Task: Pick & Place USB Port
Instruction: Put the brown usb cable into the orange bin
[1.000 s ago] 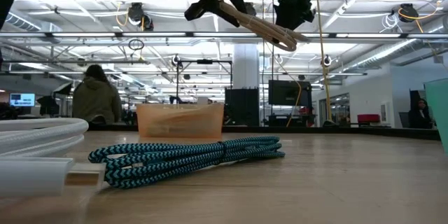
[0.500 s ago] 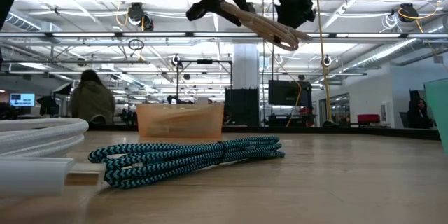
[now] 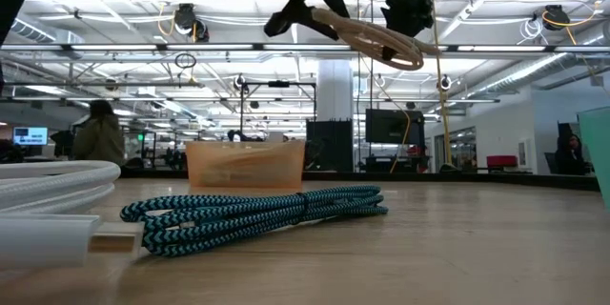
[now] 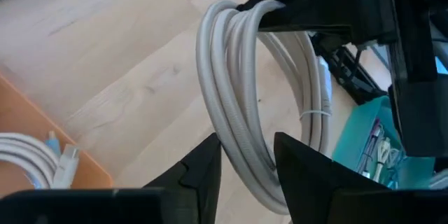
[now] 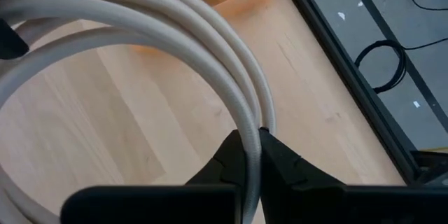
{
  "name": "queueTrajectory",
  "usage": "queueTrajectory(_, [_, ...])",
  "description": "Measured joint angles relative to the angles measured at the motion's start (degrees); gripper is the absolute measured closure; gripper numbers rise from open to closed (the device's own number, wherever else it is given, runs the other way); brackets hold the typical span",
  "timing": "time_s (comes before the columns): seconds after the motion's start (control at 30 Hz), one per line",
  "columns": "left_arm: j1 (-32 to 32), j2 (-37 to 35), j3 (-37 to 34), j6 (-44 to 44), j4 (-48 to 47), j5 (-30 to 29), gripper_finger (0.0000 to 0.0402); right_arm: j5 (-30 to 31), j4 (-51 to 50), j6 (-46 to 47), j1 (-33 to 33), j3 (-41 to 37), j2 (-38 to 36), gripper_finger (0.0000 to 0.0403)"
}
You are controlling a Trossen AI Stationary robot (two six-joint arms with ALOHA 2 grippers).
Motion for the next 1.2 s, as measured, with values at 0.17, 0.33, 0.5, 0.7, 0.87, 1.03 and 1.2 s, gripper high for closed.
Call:
queueTrajectory(0.17, [0.16, 0.06, 0.0, 0.48, 0.22, 3.18, 0.0272, -0.06, 0.06, -2.26, 1.14, 0.0, 0.0, 0.0397])
queueTrajectory(0.33, [0.29, 0.84, 0.0, 0.51, 0.37, 5.68, 0.0272, 0.57, 0.04, -2.71, 2.31, 0.0, 0.0, 0.0397])
queueTrajectory(0.5, [0.33, 2.15, 0.0, -0.13, 1.98, 6.95, 0.0272, 1.4, -2.3, -2.64, 2.51, 0.0, 0.0, 0.0397])
queueTrajectory(0.7, [0.71, 2.21, 0.0, 0.07, 2.1, 6.52, 0.0272, 1.38, -3.03, -1.82, 2.59, 0.07, -0.26, 0.0397])
queueTrajectory(0.87, [1.32, 2.2, 0.02, 1.22, 2.19, 8.44, 0.0273, 1.42, -3.23, -1.64, 3.04, 0.09, -0.87, 0.0397])
queueTrajectory(1.03, [1.36, 2.18, 0.02, 1.13, 2.37, 9.57, 0.026, 1.31, -3.42, -1.61, 3.35, 0.09, -1.09, 0.0397])
queueTrajectory(1.2, [1.81, 2.18, 0.02, -1.22, 1.8, 9.85, 0.0221, 1.15, -3.57, -1.4, 3.89, 0.09, -1.92, 0.0397])
